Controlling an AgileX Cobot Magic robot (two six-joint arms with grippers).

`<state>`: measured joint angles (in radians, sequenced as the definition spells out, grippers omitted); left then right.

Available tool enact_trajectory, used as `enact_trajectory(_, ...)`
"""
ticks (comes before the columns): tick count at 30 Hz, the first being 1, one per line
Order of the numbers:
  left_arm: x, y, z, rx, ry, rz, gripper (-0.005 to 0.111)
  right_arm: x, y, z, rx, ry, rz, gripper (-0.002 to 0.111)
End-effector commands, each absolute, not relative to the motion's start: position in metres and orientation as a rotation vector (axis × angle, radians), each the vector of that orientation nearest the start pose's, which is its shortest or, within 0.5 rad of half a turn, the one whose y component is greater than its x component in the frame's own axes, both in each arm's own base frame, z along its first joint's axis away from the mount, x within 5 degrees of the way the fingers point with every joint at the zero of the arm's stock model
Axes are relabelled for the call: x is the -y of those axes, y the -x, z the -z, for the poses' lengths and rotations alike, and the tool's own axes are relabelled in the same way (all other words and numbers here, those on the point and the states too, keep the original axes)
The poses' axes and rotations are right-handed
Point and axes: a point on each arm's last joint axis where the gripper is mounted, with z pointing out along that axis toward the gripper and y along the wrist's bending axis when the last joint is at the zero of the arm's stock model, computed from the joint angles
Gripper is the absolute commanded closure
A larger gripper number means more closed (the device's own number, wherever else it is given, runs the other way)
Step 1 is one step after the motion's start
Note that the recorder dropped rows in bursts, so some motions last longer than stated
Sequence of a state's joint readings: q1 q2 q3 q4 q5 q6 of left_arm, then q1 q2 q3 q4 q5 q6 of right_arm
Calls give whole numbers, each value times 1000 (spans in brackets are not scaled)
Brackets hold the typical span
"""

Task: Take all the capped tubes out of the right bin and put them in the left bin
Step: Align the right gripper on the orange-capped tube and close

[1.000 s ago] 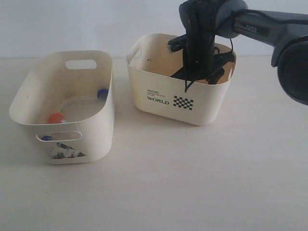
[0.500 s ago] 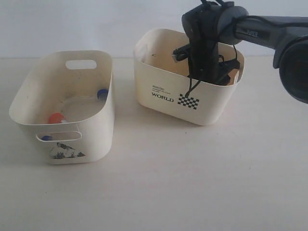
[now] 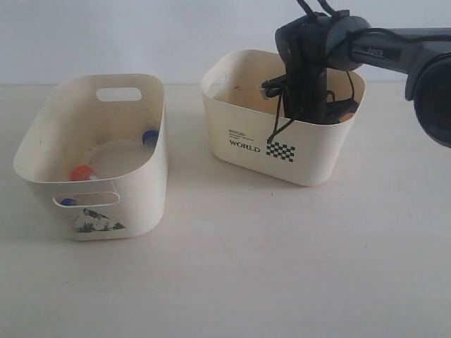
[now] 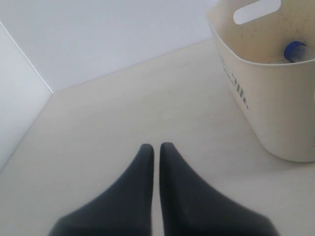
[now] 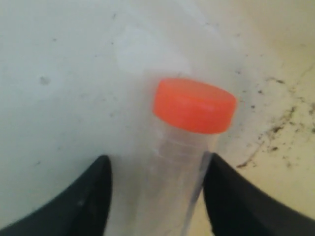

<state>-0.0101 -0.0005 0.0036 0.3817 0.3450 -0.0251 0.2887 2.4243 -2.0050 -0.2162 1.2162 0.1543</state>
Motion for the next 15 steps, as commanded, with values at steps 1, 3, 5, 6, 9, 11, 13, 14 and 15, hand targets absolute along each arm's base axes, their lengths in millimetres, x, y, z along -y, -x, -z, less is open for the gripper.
enact_trajectory(1, -11, -53, -184, -1804, -215, -340, 102, -118, -470, -119, -3084, 289, 272, 88)
enact_trajectory(3, -11, -53, -184, -1804, -215, -340, 102, -118, -471, -122, -3074, 285, 265, 109)
enact_trajectory(5, -11, -53, -184, -1804, -215, -340, 102, -120, -473, -127, -3059, 274, 238, 108)
enact_trajectory(6, -11, -53, -184, -1804, -215, -340, 102, -122, -475, -130, -3052, 263, 210, 108)
enact_trajectory(9, -11, -53, -184, -1804, -215, -340, 102, -127, -481, -151, -2996, 241, 136, 108)
enact_trajectory(11, -11, -53, -184, -1804, -215, -340, 102, -128, -485, -172, -2938, 230, 112, 108)
enact_trajectory(13, -11, -53, -184, -1804, -215, -340, 102, -129, -488, -188, -2888, 236, 103, 108)
enact_trajectory(14, -11, -53, -184, -1804, -215, -340, 102, -129, -490, -195, -2867, 237, 100, 108)
enact_trajectory(15, -11, -53, -184, -1804, -215, -340, 102, -129, -491, -199, -2854, 247, 98, 108)
